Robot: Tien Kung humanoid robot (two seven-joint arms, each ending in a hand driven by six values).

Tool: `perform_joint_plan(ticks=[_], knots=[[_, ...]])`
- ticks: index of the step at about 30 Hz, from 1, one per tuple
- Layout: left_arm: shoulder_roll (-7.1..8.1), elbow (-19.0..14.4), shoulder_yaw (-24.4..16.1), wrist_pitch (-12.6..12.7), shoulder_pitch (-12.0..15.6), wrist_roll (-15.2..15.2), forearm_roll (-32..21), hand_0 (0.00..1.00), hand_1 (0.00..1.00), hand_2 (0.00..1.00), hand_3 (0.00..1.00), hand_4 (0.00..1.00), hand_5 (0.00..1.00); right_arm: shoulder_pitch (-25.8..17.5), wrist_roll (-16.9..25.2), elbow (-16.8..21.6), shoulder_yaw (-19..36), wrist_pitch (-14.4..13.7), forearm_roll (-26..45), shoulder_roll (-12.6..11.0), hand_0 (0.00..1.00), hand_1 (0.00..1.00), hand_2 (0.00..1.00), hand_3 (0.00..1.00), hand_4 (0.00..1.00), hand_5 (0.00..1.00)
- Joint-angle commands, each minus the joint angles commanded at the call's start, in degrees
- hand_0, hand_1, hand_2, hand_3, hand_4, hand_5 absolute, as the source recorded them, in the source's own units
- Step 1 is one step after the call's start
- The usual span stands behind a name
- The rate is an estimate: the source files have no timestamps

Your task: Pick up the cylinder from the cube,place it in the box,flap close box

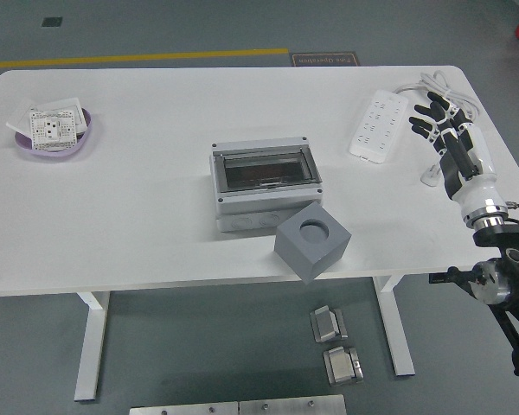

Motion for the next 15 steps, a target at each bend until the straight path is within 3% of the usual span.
perform_joint_plan(ticks=[15], knots=[[0.57,-0.26,-3.74,0.21,0.76,0.18,2.03,0.699,0.683,0.509,0.718,0.735,0.319,-1.41,0.73,0.22,3.79,0.04,2.13,0.21,0.787,0.698,0.722,0.753,0.927,0.692]])
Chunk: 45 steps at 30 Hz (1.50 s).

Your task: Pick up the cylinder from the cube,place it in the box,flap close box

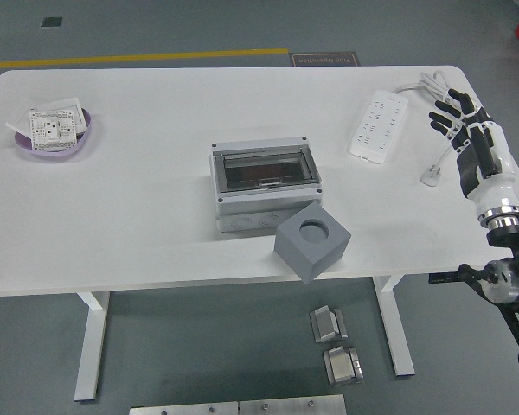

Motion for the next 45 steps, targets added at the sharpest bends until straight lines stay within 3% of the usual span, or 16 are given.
perform_joint_plan(ticks=[9,23,45], knots=[[0.59,-0.12,-1.54,0.43,0.08,-0.05,1.1,0.699,0.682,0.504,0.719,0.736,0.32,0.4,0.16,0.33,0.14,-0.08,0.24,0.23,0.787,0.693,0.718,0.742,0.925,0.697],[-0.94,-0.38,-4.72,1.1,-0.74,0.28,3.5,0.699,0.681,0.511,0.721,0.741,0.323,0.14,0.36,0.3,0.79,-0.54,0.18,-0.03,0.778,0.684,0.714,0.718,0.907,0.7],[-1.03,-1.75,-7.31,1.02,-1.28,0.52,6.26,0.699,0.682,0.512,0.723,0.745,0.325,0.17,-0.37,0.35,0.62,-0.54,-1.44,-0.21,0.767,0.679,0.711,0.701,0.883,0.683]])
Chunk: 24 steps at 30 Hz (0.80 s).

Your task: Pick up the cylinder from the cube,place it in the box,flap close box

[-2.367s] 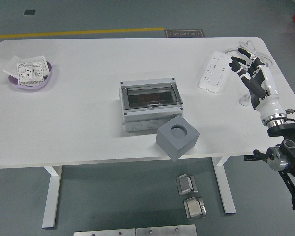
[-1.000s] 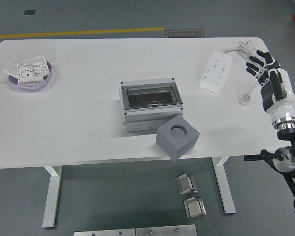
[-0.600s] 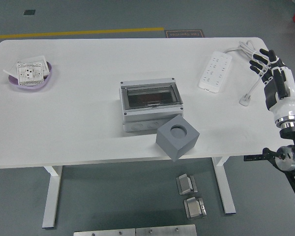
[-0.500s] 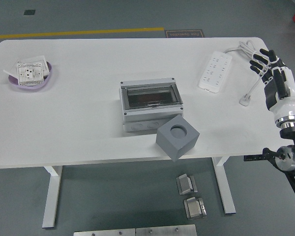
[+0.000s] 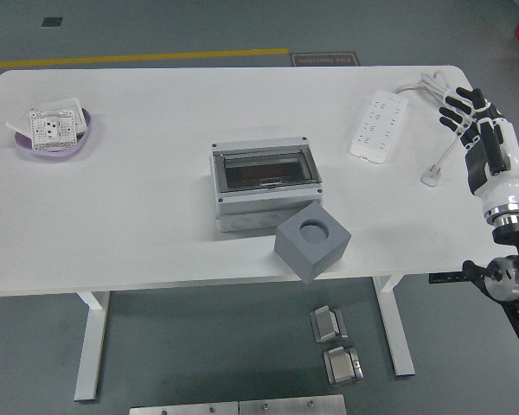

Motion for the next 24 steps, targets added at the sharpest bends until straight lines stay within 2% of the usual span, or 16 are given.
perform_joint_plan(ticks=[24], knots=[[0.02,-0.22,0.74,-0.02,-0.66,0.07,-0.39,0.699,0.683,0.51,0.723,0.748,0.325,-0.02,-0.26,0.42,0.51,-0.04,-0.59,0.16,0.757,0.668,0.701,0.689,0.867,0.676]])
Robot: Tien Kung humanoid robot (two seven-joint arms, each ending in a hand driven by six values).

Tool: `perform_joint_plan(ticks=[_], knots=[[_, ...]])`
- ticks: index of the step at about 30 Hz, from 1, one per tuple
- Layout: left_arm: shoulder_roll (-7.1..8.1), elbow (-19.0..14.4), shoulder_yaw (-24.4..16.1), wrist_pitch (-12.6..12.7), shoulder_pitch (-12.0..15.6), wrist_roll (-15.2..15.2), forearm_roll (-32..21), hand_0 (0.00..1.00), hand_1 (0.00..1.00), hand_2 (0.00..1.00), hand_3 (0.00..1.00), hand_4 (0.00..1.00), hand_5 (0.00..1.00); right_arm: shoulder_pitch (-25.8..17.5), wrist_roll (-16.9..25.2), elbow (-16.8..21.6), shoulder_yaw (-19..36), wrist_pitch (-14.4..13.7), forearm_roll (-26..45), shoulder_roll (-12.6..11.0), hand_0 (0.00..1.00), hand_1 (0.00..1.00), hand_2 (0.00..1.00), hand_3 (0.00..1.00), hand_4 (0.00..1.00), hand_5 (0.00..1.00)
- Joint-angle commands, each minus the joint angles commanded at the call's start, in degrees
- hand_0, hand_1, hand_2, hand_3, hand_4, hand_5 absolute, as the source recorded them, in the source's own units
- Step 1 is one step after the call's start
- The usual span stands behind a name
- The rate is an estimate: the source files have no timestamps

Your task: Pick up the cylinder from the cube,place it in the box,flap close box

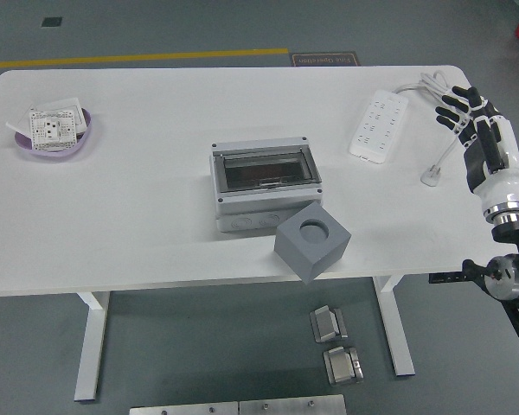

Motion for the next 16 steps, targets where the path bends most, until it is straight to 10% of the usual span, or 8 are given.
perform_joint_plan(ticks=[16], knots=[[0.12,0.27,1.42,0.0,-0.23,0.07,-1.03,0.7,0.683,0.508,0.723,0.746,0.326,-0.15,-0.11,0.18,0.26,-0.14,-0.11,0.04,0.753,0.664,0.697,0.684,0.86,0.674]])
